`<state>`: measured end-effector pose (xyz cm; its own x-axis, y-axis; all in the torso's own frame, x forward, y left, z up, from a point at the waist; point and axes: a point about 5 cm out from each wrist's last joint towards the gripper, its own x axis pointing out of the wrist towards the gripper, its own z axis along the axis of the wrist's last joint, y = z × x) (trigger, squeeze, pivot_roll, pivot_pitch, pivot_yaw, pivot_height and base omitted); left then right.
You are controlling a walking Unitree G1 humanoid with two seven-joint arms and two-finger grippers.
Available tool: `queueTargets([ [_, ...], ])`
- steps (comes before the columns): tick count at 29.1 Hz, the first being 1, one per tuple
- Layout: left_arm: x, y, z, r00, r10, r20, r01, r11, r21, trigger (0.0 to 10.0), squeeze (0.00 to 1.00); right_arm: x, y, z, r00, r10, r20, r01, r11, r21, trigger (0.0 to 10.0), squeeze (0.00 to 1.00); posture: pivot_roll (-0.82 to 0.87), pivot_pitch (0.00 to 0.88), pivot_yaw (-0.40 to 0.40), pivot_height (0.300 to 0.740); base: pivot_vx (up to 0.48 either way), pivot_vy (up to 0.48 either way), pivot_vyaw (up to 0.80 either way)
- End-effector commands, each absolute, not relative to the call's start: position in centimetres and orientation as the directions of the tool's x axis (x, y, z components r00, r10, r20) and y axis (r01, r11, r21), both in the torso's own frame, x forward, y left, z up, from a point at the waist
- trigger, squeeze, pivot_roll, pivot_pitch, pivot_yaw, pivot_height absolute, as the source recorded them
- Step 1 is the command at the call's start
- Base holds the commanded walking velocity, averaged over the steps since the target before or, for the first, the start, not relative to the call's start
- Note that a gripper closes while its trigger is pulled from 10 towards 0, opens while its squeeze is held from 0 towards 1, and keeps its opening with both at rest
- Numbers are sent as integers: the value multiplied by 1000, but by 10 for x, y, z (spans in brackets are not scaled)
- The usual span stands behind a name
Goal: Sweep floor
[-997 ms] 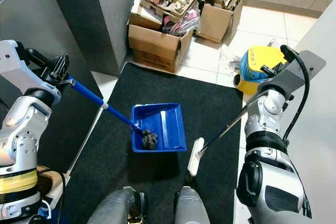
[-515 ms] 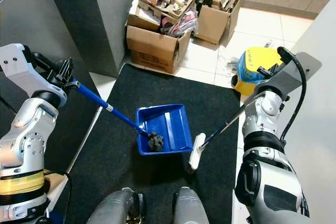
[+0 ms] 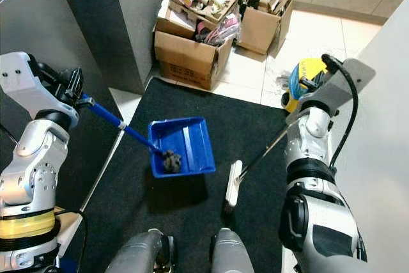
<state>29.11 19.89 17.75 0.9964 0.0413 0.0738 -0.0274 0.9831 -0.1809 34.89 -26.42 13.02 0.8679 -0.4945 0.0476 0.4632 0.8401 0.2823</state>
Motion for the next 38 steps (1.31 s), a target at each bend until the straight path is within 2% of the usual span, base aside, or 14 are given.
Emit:
queueTargets([
  [1,288,202,187,990,53,134,-25,979,-200,10000,0,346,-269,133,857,-510,80,472,837,277,10000,0,25,0,-16,740,0,0,0],
  [18,290,202,183,988,80,131,-50,974,-220,10000,0,351,-258,130,874,-482,62,448,849,281,10000,0,34,0,-26,740,0,0,0],
  [38,293,201,180,988,85,126,-57,976,-211,10000,0,351,-257,129,878,-476,58,445,854,270,10000,0,28,0,-30,740,0,0,0],
])
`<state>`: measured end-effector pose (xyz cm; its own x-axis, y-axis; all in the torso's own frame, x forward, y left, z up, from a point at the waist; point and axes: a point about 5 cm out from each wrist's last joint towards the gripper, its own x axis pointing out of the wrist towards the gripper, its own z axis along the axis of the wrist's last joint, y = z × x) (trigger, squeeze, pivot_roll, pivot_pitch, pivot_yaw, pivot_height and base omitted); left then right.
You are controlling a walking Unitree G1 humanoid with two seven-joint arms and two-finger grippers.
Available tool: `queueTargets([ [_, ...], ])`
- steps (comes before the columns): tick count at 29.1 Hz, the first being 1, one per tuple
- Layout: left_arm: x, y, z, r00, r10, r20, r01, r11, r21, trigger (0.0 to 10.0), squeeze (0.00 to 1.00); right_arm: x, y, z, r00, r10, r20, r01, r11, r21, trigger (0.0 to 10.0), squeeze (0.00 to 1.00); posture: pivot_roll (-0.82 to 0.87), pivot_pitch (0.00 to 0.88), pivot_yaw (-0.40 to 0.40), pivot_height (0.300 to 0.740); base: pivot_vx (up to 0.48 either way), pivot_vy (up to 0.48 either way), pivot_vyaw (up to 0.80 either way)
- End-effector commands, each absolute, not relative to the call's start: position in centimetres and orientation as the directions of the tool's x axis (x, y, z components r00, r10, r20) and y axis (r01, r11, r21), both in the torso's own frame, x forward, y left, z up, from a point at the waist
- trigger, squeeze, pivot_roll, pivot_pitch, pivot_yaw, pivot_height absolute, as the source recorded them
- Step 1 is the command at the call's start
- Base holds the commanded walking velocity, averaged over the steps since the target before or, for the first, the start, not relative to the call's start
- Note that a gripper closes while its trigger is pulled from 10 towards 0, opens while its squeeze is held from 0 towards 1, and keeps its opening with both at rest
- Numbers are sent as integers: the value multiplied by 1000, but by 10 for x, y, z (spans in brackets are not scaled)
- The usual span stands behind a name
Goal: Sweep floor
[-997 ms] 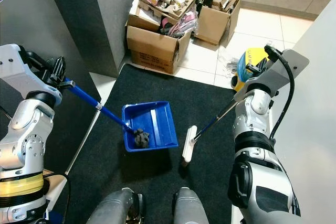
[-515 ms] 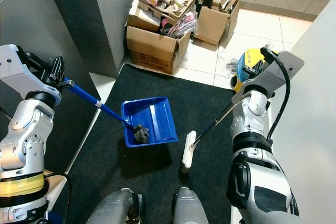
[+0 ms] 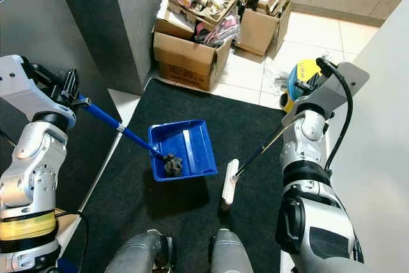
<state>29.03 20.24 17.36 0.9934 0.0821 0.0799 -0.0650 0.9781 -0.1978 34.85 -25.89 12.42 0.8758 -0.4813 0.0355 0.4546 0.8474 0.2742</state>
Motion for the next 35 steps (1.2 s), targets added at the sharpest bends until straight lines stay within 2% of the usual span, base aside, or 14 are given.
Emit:
queueTargets([
  [1,293,201,181,988,86,128,-58,976,-209,10000,0,351,-257,129,878,-475,58,445,854,270,10000,0,28,0,-30,740,0,0,0],
  [35,289,197,180,988,82,127,-57,980,-191,10000,0,350,-241,118,900,-434,32,412,874,258,10000,0,48,0,-38,740,0,0,0],
])
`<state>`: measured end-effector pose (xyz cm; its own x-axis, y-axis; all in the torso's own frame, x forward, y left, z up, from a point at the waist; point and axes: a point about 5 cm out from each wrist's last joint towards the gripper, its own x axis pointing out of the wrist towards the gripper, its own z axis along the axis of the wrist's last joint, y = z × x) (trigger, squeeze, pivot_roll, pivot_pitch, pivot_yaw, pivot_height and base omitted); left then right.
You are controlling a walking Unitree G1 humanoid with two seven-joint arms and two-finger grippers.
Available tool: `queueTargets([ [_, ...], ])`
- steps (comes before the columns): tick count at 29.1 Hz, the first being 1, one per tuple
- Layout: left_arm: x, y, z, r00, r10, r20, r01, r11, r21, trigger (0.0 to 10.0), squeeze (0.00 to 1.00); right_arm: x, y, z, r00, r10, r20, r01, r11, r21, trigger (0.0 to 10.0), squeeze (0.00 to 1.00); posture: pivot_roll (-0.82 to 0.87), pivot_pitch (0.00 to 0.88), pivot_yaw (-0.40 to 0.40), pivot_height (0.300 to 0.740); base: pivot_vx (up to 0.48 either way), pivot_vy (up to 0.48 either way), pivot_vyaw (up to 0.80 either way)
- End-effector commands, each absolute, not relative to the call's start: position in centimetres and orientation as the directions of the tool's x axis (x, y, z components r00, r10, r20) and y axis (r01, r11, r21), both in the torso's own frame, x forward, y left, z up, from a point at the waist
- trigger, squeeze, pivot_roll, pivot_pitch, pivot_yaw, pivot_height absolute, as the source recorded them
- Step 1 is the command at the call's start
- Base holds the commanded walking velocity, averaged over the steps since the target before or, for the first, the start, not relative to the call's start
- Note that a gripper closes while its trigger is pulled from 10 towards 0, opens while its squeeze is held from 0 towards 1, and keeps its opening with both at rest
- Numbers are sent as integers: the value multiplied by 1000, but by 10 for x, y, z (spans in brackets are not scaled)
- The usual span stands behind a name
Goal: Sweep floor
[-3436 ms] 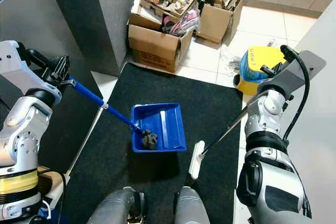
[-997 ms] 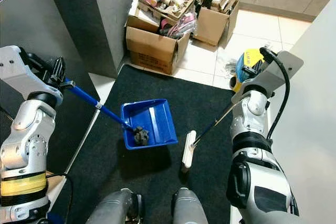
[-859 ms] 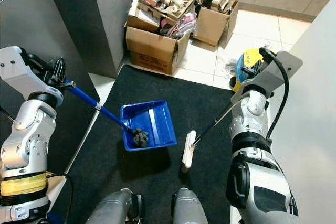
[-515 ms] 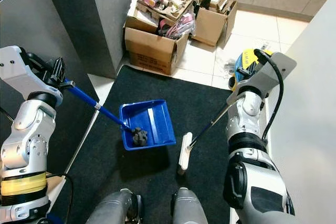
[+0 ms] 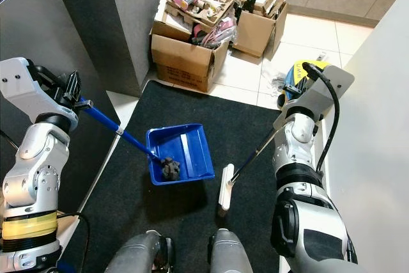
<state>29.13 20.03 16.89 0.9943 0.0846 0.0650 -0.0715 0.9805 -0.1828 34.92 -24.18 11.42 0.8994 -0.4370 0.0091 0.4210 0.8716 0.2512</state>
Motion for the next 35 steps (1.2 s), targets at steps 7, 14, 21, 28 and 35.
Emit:
queueTargets([
  [7,289,196,180,988,80,131,-55,980,-190,10000,0,352,-238,119,907,-419,33,398,882,254,10000,0,55,0,-44,740,0,0,0],
  [14,289,198,181,987,87,135,-60,980,-191,10000,0,354,-236,122,911,-412,36,391,886,251,10000,0,62,0,-48,740,0,0,0],
  [21,288,198,180,987,91,132,-64,979,-193,10000,0,353,-236,119,911,-411,31,391,886,252,10000,0,64,0,-48,740,0,0,0],
  [28,288,198,179,987,92,131,-65,979,-195,10000,0,353,-236,119,911,-412,31,392,885,251,10000,0,61,0,-47,740,0,0,0],
  [35,288,197,179,987,91,130,-64,978,-197,10000,0,352,-238,119,909,-415,32,395,884,249,10000,0,58,0,-46,740,0,0,0],
])
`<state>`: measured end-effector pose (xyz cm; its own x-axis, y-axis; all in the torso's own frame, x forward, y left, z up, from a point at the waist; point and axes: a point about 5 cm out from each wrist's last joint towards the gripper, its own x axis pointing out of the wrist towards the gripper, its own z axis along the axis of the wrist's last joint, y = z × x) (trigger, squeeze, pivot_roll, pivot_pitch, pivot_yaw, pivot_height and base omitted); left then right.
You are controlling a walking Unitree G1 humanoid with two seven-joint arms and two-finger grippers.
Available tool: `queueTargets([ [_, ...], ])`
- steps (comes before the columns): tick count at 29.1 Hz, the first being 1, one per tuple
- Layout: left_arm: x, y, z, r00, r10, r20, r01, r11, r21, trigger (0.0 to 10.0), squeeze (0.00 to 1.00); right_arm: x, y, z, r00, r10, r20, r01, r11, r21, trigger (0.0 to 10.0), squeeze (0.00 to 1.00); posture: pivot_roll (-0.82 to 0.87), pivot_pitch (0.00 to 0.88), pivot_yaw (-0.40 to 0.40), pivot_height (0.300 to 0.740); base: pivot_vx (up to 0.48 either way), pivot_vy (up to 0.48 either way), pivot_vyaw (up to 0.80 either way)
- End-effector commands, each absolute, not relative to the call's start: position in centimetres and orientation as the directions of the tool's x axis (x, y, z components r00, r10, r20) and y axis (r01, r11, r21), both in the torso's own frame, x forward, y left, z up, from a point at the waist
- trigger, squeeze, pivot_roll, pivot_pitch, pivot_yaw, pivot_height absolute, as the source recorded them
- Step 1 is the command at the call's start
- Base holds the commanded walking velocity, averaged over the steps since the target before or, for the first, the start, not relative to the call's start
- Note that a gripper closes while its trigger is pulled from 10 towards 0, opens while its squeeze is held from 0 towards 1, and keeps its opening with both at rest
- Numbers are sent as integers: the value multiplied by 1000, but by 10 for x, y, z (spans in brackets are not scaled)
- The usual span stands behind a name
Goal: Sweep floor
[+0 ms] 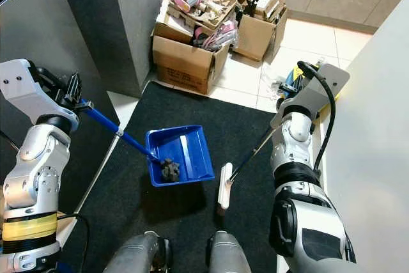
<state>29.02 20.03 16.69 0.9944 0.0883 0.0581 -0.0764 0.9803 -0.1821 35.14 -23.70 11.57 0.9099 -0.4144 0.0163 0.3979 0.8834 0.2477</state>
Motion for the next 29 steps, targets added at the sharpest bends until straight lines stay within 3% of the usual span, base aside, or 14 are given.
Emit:
queueTargets([
  [1,288,197,179,987,91,130,-64,978,-197,10000,0,352,-239,119,909,-415,32,395,884,249,10000,0,58,0,-46,740,0,0,0],
  [19,289,200,179,986,101,133,-72,976,-206,10000,0,354,-238,121,910,-414,34,393,885,249,10000,0,50,0,-48,740,0,0,0],
  [29,291,201,180,985,110,134,-80,975,-208,10000,0,356,-238,123,908,-418,30,398,882,251,10000,0,51,0,-50,740,-256,0,0],
])
